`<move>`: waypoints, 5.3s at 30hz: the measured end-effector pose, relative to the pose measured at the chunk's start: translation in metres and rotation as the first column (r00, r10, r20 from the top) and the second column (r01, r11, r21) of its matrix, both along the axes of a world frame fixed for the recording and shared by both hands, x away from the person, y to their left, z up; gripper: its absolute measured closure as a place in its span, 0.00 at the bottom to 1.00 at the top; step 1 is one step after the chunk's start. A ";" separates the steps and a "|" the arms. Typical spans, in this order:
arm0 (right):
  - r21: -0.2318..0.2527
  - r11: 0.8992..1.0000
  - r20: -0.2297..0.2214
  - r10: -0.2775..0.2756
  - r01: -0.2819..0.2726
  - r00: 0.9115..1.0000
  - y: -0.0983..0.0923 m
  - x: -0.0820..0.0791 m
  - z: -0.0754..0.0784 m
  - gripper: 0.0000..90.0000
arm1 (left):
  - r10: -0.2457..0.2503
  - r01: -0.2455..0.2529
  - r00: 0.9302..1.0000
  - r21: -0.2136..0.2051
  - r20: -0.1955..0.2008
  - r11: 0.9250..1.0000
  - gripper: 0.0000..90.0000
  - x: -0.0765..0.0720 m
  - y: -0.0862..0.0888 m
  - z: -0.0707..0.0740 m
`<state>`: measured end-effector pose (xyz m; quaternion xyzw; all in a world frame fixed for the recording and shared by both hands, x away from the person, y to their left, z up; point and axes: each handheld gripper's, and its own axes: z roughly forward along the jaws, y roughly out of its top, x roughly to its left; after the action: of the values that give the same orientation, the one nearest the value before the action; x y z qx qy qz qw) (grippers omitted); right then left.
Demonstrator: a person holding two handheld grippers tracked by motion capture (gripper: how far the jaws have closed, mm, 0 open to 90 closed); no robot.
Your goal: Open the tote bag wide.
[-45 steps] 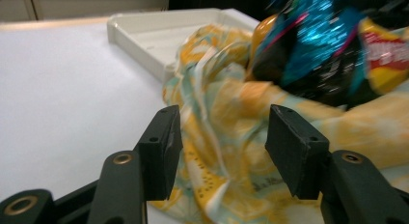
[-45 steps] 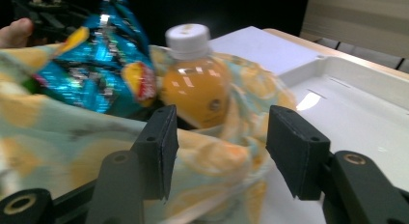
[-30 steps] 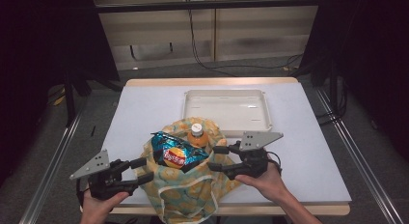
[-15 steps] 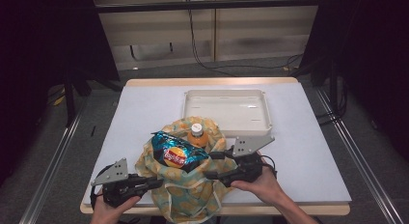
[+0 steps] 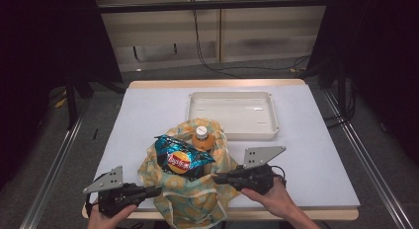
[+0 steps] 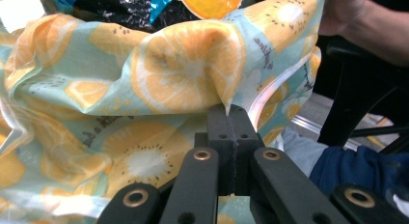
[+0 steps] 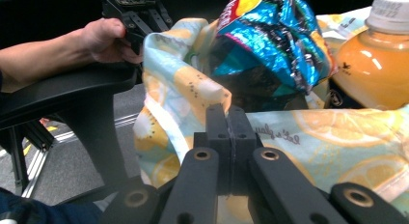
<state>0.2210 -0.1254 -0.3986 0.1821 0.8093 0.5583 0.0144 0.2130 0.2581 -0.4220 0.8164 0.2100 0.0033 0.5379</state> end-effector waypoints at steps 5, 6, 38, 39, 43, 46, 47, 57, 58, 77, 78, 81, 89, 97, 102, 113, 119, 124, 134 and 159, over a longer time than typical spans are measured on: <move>0.000 1.000 -0.004 0.010 -0.010 1.000 -0.002 -0.009 -0.002 1.00 | -0.012 0.012 1.000 0.074 -0.003 0.997 1.00 -0.006 -0.004 -0.004; -0.005 1.000 -0.008 0.011 -0.011 1.000 -0.002 -0.011 -0.004 1.00 | -0.006 0.008 1.000 0.101 -0.014 0.995 1.00 -0.006 -0.005 -0.006; -0.185 0.980 -0.143 0.044 -0.071 0.989 0.018 -0.012 -0.082 1.00 | -0.056 0.071 0.994 0.160 -0.094 0.985 0.96 0.007 -0.012 -0.022; -0.189 0.980 -0.140 0.041 -0.067 0.989 0.019 -0.013 -0.082 1.00 | -0.050 0.063 0.995 0.150 -0.086 0.987 0.96 0.006 -0.011 -0.020; -0.168 0.983 -0.108 0.050 -0.068 0.993 0.018 -0.018 -0.072 1.00 | -0.061 0.064 0.997 0.076 -0.040 0.995 0.87 -0.001 -0.006 -0.010; -0.145 0.988 -0.084 0.049 -0.061 0.995 0.016 -0.022 -0.062 1.00 | -0.060 0.060 0.998 0.033 0.008 0.998 0.82 -0.003 -0.004 0.001; -0.133 0.990 -0.073 0.046 -0.055 0.996 0.015 -0.023 -0.058 1.00 | -0.050 0.050 0.998 0.013 0.023 0.999 0.78 -0.004 -0.004 0.005; -0.085 0.996 -0.044 0.031 -0.035 0.999 0.011 -0.019 -0.044 1.00 | 0.000 0.000 0.995 -0.001 0.104 1.000 0.50 -0.001 -0.025 0.021; -0.079 0.996 -0.038 0.031 -0.034 0.999 0.011 -0.019 -0.043 1.00 | 0.001 -0.004 0.993 0.030 0.116 1.000 0.50 -0.001 -0.028 0.019; -0.068 0.996 -0.061 0.053 -0.057 0.997 0.012 -0.027 -0.043 1.00 | 0.024 -0.015 0.999 0.218 -0.040 0.976 1.00 0.005 -0.008 -0.012; -0.077 0.995 -0.070 0.060 -0.065 0.996 0.013 -0.027 -0.046 1.00 | 0.025 -0.014 0.999 0.238 -0.045 0.971 1.00 0.007 -0.009 -0.014; -0.138 0.987 -0.100 0.067 -0.080 0.993 0.019 -0.026 -0.061 1.00 | 0.024 -0.009 0.998 0.250 -0.058 0.968 1.00 0.011 -0.008 -0.020; -0.186 0.979 -0.113 0.066 -0.086 0.991 0.025 -0.019 -0.081 1.00 | 0.005 0.012 0.998 0.272 -0.062 0.962 1.00 0.017 -0.003 -0.028; -0.197 0.975 -0.092 0.088 -0.105 0.992 0.024 -0.022 -0.074 0.86 | 0.003 0.022 0.996 0.259 -0.094 0.966 0.99 0.019 0.005 -0.033; -0.144 0.988 -0.043 0.043 -0.048 0.998 0.006 -0.022 -0.048 0.68 | 0.006 0.004 0.998 0.155 -0.066 0.988 0.86 0.017 0.014 -0.019; -0.064 0.986 0.024 -0.155 0.156 0.988 -0.030 0.008 -0.019 0.66 | 0.141 -0.143 0.988 0.029 0.058 0.989 0.70 0.045 0.017 0.029; -0.055 0.967 0.045 -0.246 0.248 0.968 -0.036 0.037 -0.015 0.66 | 0.208 -0.210 0.977 0.038 0.055 0.977 0.48 0.080 0.005 0.024; -0.081 0.961 0.050 -0.262 0.266 0.964 -0.024 0.065 -0.013 0.59 | 0.140 -0.142 0.990 0.063 0.028 0.988 0.63 0.099 -0.001 0.015; -0.098 0.944 0.076 -0.308 0.315 0.948 -0.013 0.083 -0.024 0.97 | 0.270 -0.269 0.963 0.119 0.006 0.956 1.00 0.110 0.019 -0.001; -0.185 0.930 0.044 -0.316 0.318 0.948 -0.017 0.091 -0.058 1.00 | 0.112 -0.112 0.994 0.015 -0.014 0.994 0.89 0.088 0.005 0.000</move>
<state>0.3122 -0.1421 -0.4562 0.3043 0.8188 0.4700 0.1268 0.3013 0.2635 -0.4224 0.8071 0.2596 0.0289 0.5294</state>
